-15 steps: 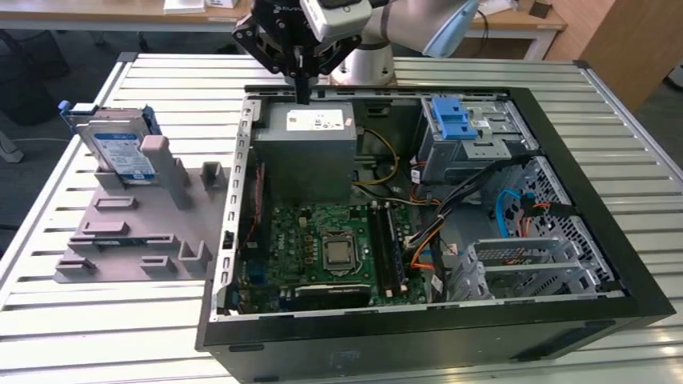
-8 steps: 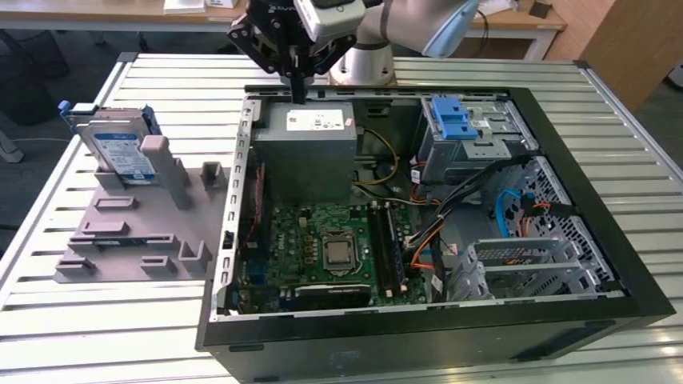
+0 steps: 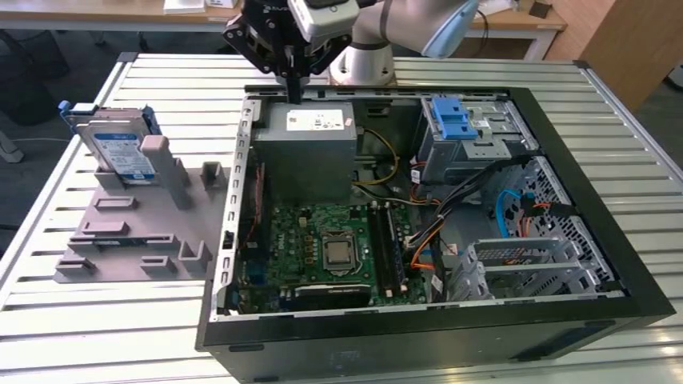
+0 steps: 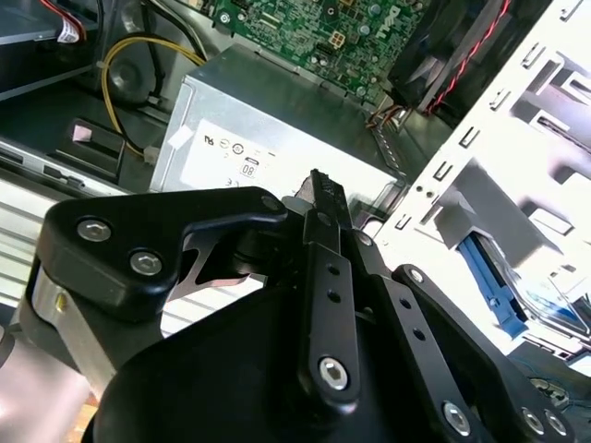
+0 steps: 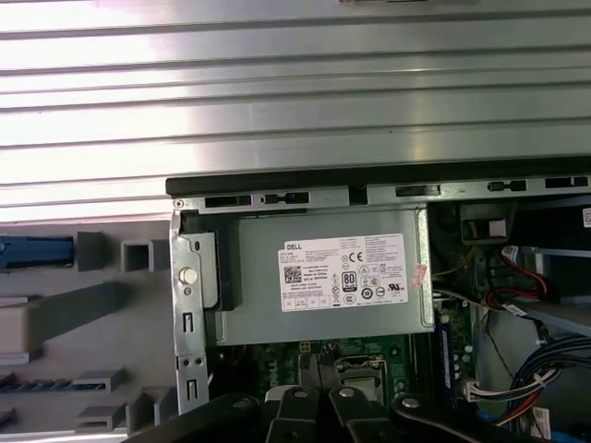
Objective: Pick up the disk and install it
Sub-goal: 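Reach for the disk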
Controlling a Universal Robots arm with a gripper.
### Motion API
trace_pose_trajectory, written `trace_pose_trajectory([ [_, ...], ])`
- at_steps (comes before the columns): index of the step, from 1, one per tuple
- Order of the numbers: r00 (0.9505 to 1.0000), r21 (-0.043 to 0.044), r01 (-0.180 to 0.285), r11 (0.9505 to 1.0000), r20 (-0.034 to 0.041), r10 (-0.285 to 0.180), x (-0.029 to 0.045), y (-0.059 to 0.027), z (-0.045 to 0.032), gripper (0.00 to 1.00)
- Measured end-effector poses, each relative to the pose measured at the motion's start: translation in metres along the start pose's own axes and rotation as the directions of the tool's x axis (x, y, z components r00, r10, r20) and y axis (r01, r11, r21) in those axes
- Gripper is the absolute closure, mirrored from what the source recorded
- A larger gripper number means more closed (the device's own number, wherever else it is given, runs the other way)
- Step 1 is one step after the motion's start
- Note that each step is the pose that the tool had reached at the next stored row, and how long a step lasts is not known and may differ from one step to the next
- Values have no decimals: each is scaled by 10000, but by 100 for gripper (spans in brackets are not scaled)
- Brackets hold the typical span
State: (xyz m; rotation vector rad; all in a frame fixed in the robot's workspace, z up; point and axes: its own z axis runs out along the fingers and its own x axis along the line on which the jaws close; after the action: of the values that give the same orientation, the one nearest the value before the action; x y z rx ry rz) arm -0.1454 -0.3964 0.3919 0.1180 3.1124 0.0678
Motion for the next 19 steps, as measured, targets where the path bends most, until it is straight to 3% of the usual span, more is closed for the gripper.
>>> trace_pose_trajectory([
  [19, 10000, 1, -1, 10000, -1, 1, 199, 16, 4, 89],
])
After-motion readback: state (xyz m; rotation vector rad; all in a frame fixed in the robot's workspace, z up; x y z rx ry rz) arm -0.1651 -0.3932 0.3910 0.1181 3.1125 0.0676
